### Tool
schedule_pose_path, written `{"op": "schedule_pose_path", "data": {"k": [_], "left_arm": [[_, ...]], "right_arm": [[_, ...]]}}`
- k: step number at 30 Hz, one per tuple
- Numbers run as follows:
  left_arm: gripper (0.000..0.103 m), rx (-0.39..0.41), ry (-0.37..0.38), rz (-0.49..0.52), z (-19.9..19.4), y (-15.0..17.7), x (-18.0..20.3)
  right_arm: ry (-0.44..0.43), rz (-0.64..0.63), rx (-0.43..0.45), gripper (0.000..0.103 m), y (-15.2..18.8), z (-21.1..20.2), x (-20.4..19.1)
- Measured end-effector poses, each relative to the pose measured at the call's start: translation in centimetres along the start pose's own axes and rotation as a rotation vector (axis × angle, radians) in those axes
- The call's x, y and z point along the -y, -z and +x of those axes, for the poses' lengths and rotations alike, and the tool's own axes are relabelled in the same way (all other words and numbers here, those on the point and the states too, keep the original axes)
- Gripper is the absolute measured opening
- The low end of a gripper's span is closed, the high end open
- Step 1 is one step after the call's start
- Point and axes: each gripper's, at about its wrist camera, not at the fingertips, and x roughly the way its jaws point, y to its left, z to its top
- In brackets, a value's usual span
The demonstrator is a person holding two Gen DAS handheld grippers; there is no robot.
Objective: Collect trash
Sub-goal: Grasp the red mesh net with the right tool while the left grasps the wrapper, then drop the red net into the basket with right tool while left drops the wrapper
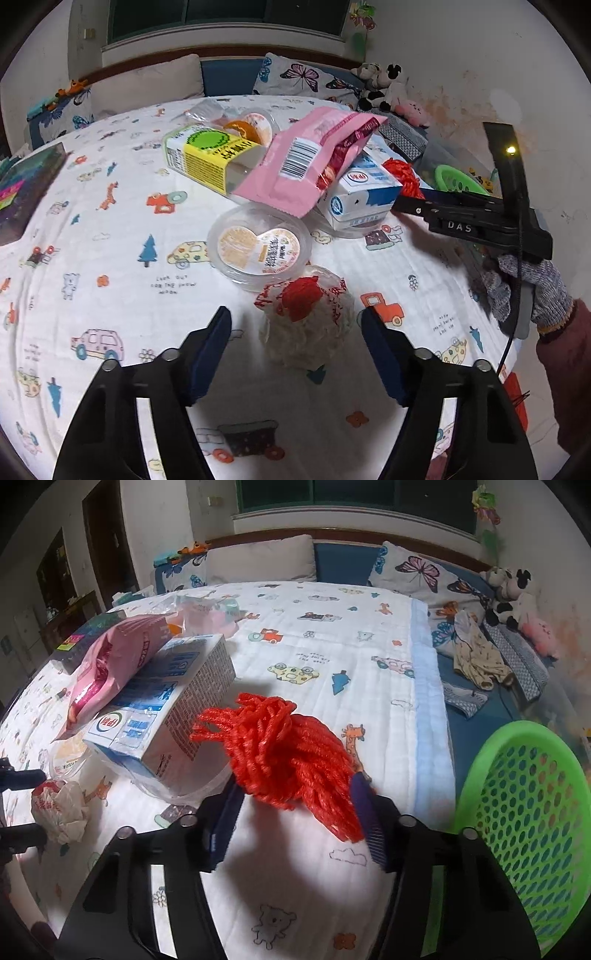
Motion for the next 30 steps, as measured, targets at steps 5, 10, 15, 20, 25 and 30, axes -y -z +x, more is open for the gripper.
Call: {"op": "schedule_pose_path", "data": {"k": [5,10,15,20,25,30], "left_arm": [[0.053,-0.007,0.026,-0.014,0.6,0.1,-0.1],[0.044,0.003,0.031,-0.004,0.2,0.2,0.2],[0.042,0.023,0.039,0.014,-1.1,0.5,0.6],[0.042,0.051,0.068,0.021,-2.8,0.4,1.2],[0.042,0.077,0.109,0.042,-3.8,-0.6,2.1],[0.042,0.083,0.144,0.080,-3.3,-2.2,4.2]], "right_arm": [[-0.011,0.013,0.008,0.042,0.4,-0.8,-0.1],[-0.024,0.030,0.028,0.038,0.8,-1.7,-0.5],[-0.042,0.045,0.057,0.037,1.2,-3.2,-0.8],[-0.055,0.061,0.085,0.036,1.7,-4.6,-1.2],[-0.050,0.094,0.122,0.036,2.4,-6.7,-0.7],[-0.009,0.146,0.147,0.036,3.1,-8.8,1.2]]}}
